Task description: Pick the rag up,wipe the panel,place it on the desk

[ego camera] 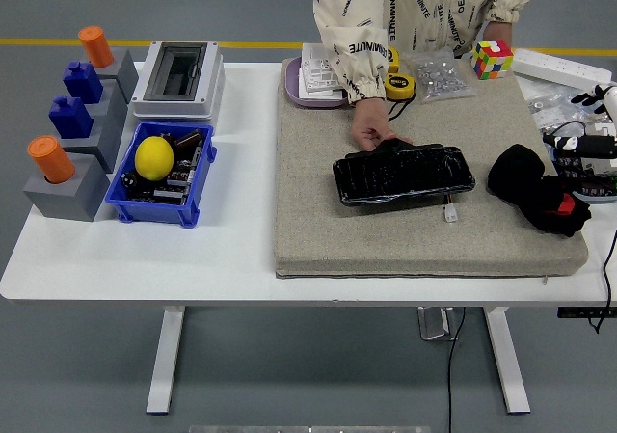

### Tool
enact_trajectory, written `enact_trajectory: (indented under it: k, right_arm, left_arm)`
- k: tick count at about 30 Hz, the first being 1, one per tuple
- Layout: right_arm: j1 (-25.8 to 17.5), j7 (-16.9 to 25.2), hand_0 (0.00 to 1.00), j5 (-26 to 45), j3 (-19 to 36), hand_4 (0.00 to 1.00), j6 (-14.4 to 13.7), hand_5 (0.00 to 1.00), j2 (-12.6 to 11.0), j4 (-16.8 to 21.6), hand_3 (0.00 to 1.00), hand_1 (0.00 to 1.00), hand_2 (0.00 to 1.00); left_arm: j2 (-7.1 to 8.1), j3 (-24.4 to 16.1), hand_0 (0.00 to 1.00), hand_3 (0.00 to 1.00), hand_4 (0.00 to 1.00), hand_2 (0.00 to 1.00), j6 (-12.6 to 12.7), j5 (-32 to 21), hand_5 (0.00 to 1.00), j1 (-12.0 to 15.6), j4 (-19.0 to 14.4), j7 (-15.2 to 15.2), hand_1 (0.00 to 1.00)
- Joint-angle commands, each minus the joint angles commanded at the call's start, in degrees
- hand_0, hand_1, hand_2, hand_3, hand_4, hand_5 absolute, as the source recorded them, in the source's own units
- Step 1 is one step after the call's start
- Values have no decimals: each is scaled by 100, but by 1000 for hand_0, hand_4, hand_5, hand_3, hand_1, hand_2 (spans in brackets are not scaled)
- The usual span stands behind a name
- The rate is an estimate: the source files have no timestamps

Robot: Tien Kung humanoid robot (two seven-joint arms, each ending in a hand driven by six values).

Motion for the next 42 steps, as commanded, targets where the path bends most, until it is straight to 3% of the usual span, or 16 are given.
enact_trajectory:
  k: [8, 14, 28, 42]
  right_arm:
    - [170, -84, 726, -19, -327, 998, 278, 614, 32, -297, 763, 678, 757]
    - [184, -147, 748, -78, -222, 998, 474, 641, 235, -511, 775, 700, 777]
    - [80, -202, 751, -352, 104, 998, 476, 647, 751, -632, 776, 702, 781]
    - [-90, -219, 753, -469, 307, 998, 456, 677, 947, -516, 777, 702, 782]
  left_arm:
    - [-6, -9, 651, 567, 599, 741, 1, 1, 476, -16, 0, -3, 696]
    - [-8, 6, 651, 566, 599, 742, 2, -13, 476, -22, 0, -3, 696]
    - [-9, 10, 651, 567, 599, 742, 2, -20, 476, -12, 0, -6, 696]
    - [-20, 10, 652, 567, 599, 742, 2, -29, 476, -7, 0, -6, 696]
